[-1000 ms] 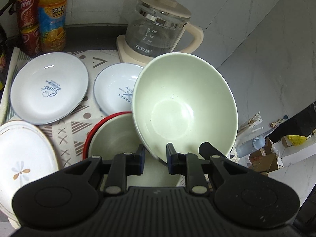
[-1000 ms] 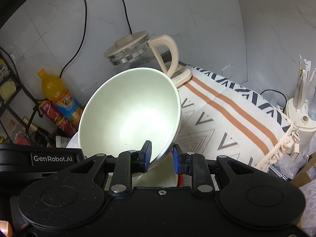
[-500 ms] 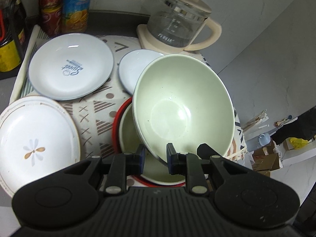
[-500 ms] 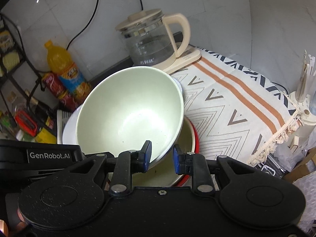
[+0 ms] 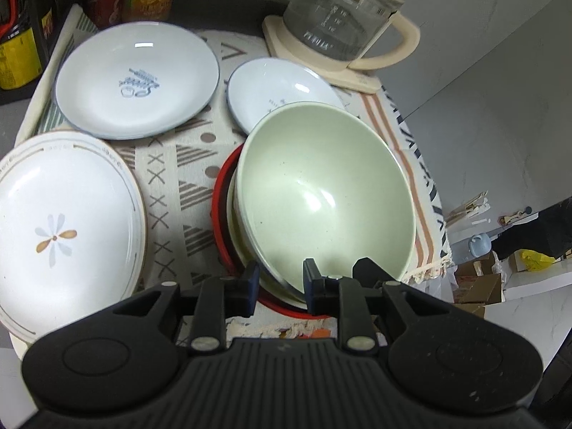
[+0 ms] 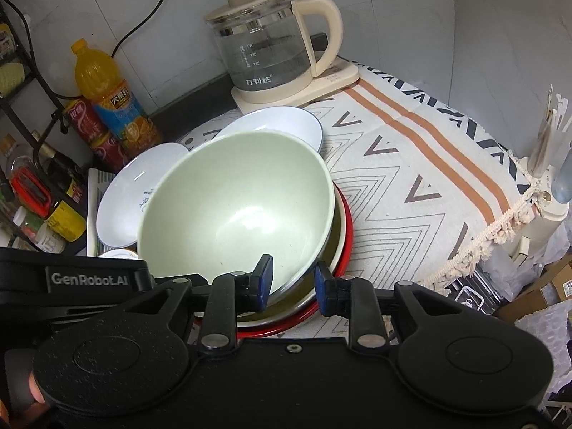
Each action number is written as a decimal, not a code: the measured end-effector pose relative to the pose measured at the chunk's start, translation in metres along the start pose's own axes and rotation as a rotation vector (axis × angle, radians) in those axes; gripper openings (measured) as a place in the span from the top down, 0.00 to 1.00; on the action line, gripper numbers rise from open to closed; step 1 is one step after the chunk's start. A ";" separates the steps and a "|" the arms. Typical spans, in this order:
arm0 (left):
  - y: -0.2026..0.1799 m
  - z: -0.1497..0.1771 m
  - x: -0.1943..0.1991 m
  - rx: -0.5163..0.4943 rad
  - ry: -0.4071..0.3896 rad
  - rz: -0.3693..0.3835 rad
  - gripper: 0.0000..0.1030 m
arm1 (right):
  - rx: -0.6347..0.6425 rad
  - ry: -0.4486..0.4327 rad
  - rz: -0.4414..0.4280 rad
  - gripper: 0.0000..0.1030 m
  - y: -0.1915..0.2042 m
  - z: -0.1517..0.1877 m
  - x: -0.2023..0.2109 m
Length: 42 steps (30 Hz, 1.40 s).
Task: Organize plates and bowls
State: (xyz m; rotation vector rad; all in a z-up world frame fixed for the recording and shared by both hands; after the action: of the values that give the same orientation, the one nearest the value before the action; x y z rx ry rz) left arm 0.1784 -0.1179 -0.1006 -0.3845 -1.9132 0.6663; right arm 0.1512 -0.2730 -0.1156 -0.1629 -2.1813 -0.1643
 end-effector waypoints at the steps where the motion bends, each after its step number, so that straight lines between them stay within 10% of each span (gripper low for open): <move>1: 0.002 0.000 -0.001 0.009 0.002 0.002 0.78 | 0.006 0.002 0.001 0.72 0.001 0.000 0.000; 11: 0.000 -0.001 0.004 0.008 -0.007 -0.037 0.65 | 0.023 -0.005 0.011 0.56 0.000 -0.002 0.007; 16: 0.001 -0.005 0.023 0.007 -0.066 -0.057 0.27 | 0.027 -0.019 -0.003 0.38 0.005 -0.002 0.017; 28: 0.027 -0.005 0.074 0.009 -0.143 -0.098 0.16 | 0.003 -0.063 -0.055 0.01 0.023 0.004 0.040; 42: 0.078 0.011 0.132 0.020 -0.186 -0.165 0.00 | 0.076 -0.062 -0.089 0.00 0.061 0.020 0.056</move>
State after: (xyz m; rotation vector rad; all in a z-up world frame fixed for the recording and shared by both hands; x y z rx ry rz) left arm 0.1106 0.0125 -0.0545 -0.1540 -2.0862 0.6288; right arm 0.1143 -0.2060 -0.0781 -0.0281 -2.2537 -0.1280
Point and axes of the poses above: each gripper's, at about its wrist camera, not at the fingertips, and x roughly against the way its jaws point, y to its left, z to its underside, the point moved 5 cm from there along -x, roughly the way its jaws point, and after that the axes turned 15 degrees about z, right-handed, at the moved point
